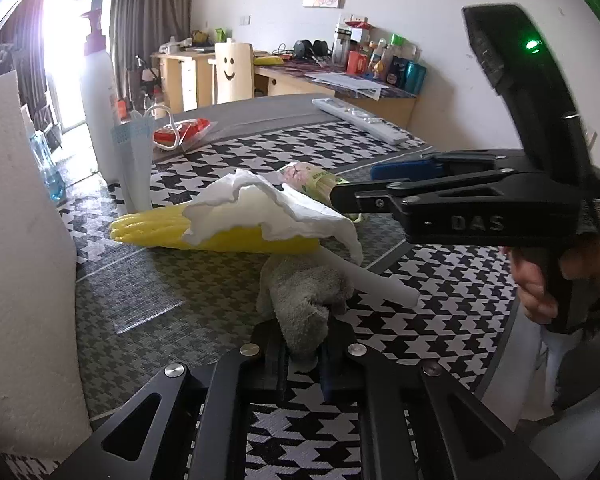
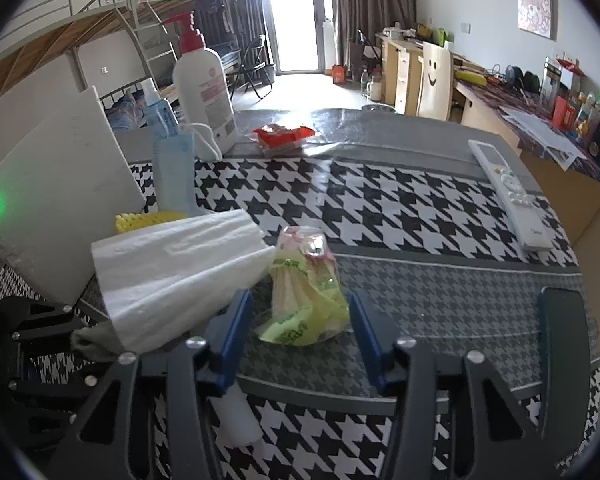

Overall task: Organize soft objects
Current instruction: 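Grasp the grey towel with the left gripper while the right gripper grasps the clear plastic bag, then lift the towel and bag with both grippers and carry them toward the white foam box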

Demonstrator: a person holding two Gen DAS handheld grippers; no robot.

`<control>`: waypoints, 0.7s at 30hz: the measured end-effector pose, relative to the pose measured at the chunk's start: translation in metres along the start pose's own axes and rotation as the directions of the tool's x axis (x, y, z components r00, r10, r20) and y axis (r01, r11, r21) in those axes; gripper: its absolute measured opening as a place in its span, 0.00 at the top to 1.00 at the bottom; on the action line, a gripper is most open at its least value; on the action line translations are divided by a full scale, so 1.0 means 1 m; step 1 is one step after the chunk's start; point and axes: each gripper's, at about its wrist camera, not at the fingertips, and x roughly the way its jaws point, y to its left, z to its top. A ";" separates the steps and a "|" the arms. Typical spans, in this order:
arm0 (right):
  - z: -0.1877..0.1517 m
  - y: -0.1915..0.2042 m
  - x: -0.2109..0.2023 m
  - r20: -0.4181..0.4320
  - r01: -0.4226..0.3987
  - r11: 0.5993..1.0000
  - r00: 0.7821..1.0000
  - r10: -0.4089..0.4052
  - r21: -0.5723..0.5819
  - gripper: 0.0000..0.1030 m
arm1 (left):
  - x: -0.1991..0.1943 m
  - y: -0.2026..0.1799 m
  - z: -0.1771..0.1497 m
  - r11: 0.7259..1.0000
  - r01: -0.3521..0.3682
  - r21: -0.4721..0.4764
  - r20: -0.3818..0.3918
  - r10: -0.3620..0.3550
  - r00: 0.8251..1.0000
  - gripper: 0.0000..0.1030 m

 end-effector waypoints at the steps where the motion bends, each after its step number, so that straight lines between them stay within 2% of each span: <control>1: 0.000 0.000 0.002 -0.007 0.003 1.000 1.000 -0.003 0.000 0.47 | -0.003 0.001 0.000 1.000 0.005 -0.003 0.002 -0.005 1.000 0.88; 12: 0.005 0.001 0.021 -0.050 0.040 0.998 0.998 -0.042 -0.042 0.48 | -0.020 0.004 -0.007 0.999 0.028 -0.017 0.021 -0.028 0.999 0.88; 15: 0.004 -0.001 0.025 -0.059 0.036 0.999 0.998 -0.038 -0.035 0.59 | -0.025 0.006 -0.008 0.999 0.025 -0.022 0.026 -0.024 0.999 0.88; 18: 0.004 -0.004 0.025 -0.051 0.035 0.999 0.998 -0.036 -0.021 0.64 | -0.028 0.006 -0.009 0.999 0.031 -0.022 0.027 -0.030 0.999 0.88; 19: 0.004 -0.004 0.025 -0.047 0.037 0.999 0.998 -0.038 -0.018 0.71 | -0.028 0.006 -0.009 0.999 0.035 -0.018 0.027 -0.034 0.999 0.88; 21: 0.004 -0.005 0.025 -0.046 0.016 1.000 0.999 -0.016 -0.012 0.77 | -0.032 0.006 -0.011 0.999 0.045 -0.019 0.031 -0.044 0.999 0.88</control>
